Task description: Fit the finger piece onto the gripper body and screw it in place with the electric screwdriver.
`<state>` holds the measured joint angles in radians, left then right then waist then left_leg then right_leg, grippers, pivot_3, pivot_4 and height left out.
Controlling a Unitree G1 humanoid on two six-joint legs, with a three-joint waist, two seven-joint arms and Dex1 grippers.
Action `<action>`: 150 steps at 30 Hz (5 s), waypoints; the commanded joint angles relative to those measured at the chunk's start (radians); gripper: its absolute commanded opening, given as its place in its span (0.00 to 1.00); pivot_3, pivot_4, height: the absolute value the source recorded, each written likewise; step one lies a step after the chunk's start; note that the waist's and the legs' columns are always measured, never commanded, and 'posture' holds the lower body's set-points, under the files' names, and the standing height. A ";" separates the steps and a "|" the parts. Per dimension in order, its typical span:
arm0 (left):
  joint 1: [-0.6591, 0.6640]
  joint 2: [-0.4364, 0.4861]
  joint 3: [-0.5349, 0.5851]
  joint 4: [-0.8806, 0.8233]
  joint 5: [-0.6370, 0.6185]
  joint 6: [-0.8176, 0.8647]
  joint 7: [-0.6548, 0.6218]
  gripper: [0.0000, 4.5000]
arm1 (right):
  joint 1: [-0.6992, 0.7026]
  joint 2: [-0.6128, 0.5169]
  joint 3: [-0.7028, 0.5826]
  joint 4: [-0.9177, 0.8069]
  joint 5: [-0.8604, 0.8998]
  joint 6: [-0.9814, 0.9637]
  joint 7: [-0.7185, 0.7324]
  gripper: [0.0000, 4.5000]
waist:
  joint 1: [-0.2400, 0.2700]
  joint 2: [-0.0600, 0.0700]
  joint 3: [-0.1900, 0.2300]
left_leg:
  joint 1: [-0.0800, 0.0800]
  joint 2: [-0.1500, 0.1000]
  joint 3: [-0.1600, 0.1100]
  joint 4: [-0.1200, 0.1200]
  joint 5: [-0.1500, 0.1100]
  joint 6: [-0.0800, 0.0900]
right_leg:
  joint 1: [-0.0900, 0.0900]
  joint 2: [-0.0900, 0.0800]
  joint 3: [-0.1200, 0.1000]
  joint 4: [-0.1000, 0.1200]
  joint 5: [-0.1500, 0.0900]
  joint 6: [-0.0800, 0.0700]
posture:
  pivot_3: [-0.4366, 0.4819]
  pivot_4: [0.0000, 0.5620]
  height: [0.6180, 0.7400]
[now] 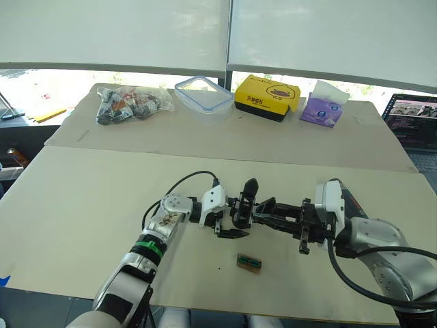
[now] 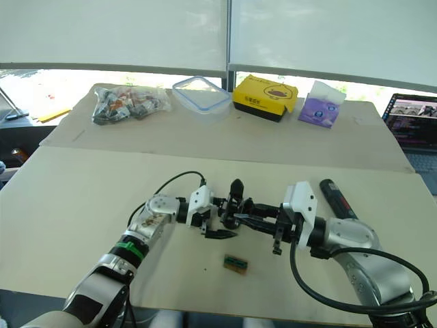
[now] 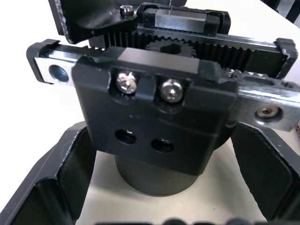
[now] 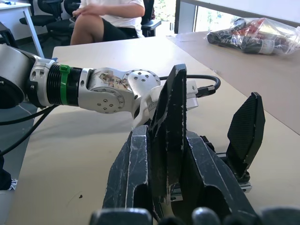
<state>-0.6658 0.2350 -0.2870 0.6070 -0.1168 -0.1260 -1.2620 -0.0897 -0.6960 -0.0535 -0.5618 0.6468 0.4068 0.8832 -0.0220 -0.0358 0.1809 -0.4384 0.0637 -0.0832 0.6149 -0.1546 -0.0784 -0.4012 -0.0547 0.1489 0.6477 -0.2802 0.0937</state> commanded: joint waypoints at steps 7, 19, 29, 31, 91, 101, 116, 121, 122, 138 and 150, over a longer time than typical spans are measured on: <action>-0.009 0.014 -0.009 0.022 0.028 -0.047 -0.010 0.51 | -0.086 0.036 0.036 0.009 -0.032 -0.030 0.007 0.09 | -0.011 0.000 0.000 | 0.004 0.000 0.000 0.000 0.000 0.000 | 0.004 0.000 0.000 0.000 0.000 0.000 | 0.48 0.27 1.00; 0.001 0.005 -0.012 -0.027 0.025 0.005 0.008 0.51 | -0.201 0.103 0.196 0.151 -0.200 -0.087 0.046 0.09 | -0.015 0.000 0.000 | 0.009 0.000 0.000 -0.001 0.000 0.000 | 0.010 0.000 0.000 -0.001 -0.002 0.003 | 0.48 0.27 1.00; 0.019 0.017 -0.017 -0.048 0.026 0.022 0.009 0.51 | -0.204 0.107 0.223 0.208 -0.274 -0.092 0.048 0.09 | -0.019 0.000 0.000 | 0.011 0.000 0.000 -0.001 0.000 0.000 | 0.011 0.000 0.000 -0.001 -0.002 0.003 | 0.48 0.27 1.00; 0.019 0.019 -0.018 -0.049 0.027 0.023 0.008 0.51 | -0.204 0.108 0.222 0.207 -0.268 -0.085 0.055 0.09 | -0.019 0.000 0.000 | 0.011 0.000 0.000 -0.001 0.000 0.000 | 0.012 0.000 0.000 -0.001 -0.002 0.003 | 0.48 0.27 1.00; 0.063 0.027 -0.033 -0.110 0.031 0.040 0.009 0.51 | -0.243 0.023 0.315 0.213 -0.255 0.304 -0.010 0.09 | -0.022 0.002 -0.012 | 0.016 0.000 0.000 -0.004 0.000 0.000 | 0.014 0.000 0.000 -0.001 -0.004 0.002 | 0.48 0.27 1.00; 0.070 0.031 -0.027 -0.115 0.030 0.046 0.015 0.51 | -0.246 0.047 0.229 0.173 -0.211 0.202 -0.004 0.20 | -0.021 0.002 -0.012 | 0.015 0.000 0.000 -0.005 0.000 0.000 | 0.014 0.000 0.000 -0.002 -0.004 0.002 | 0.48 0.27 1.00; 0.084 0.041 -0.018 -0.115 0.020 0.053 0.020 0.51 | -0.153 0.099 0.086 0.110 -0.104 -0.044 0.100 0.99 | -0.023 0.002 -0.011 | 0.014 0.000 0.000 -0.005 0.000 0.000 | 0.012 0.000 0.000 -0.002 -0.004 0.002 | 0.48 0.27 1.00; 0.086 0.037 0.001 -0.126 -0.004 0.086 0.033 0.51 | -0.118 0.082 0.021 0.106 -0.077 -0.080 0.113 0.99 | -0.023 0.002 -0.011 | 0.014 0.000 0.000 -0.005 0.000 0.000 | 0.012 0.000 0.000 -0.002 -0.004 0.002 | 0.48 0.27 1.00; 0.087 0.037 0.004 -0.132 -0.009 0.092 0.036 0.74 | -0.110 0.077 0.003 0.102 -0.069 -0.078 0.110 1.00 | -0.023 0.002 -0.011 | 0.014 0.000 0.000 -0.005 0.000 0.000 | 0.012 0.000 0.000 -0.002 -0.004 0.002 | 0.48 0.27 1.00; 0.265 0.285 0.144 -0.357 -0.130 0.186 -0.040 0.99 | 0.195 -0.013 -0.353 0.019 -0.028 -0.091 0.064 1.00 | -0.024 0.003 -0.011 | 0.015 0.000 0.000 -0.007 0.000 0.000 | 0.012 0.000 0.000 -0.002 -0.005 0.001 | 0.48 0.27 1.00; 0.471 0.447 0.455 -0.645 -0.424 0.233 -0.057 0.99 | 0.538 0.147 -0.738 0.126 -0.016 -0.108 -0.116 1.00 | -0.020 0.004 -0.010 | 0.015 0.001 0.001 -0.007 0.000 -0.001 | 0.012 -0.001 0.000 -0.002 -0.010 -0.008 | 0.48 0.27 1.00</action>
<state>-0.1977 0.6736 0.1411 0.0107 -0.5053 0.0924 -1.3335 0.4467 -0.5469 -0.7311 -0.4252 0.6030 0.2977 0.7951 -0.0420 -0.0315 0.1710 -0.4230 0.0647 -0.0823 0.6083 -0.1551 -0.0790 -0.3888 -0.0563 0.1488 0.6457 -0.2905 0.0854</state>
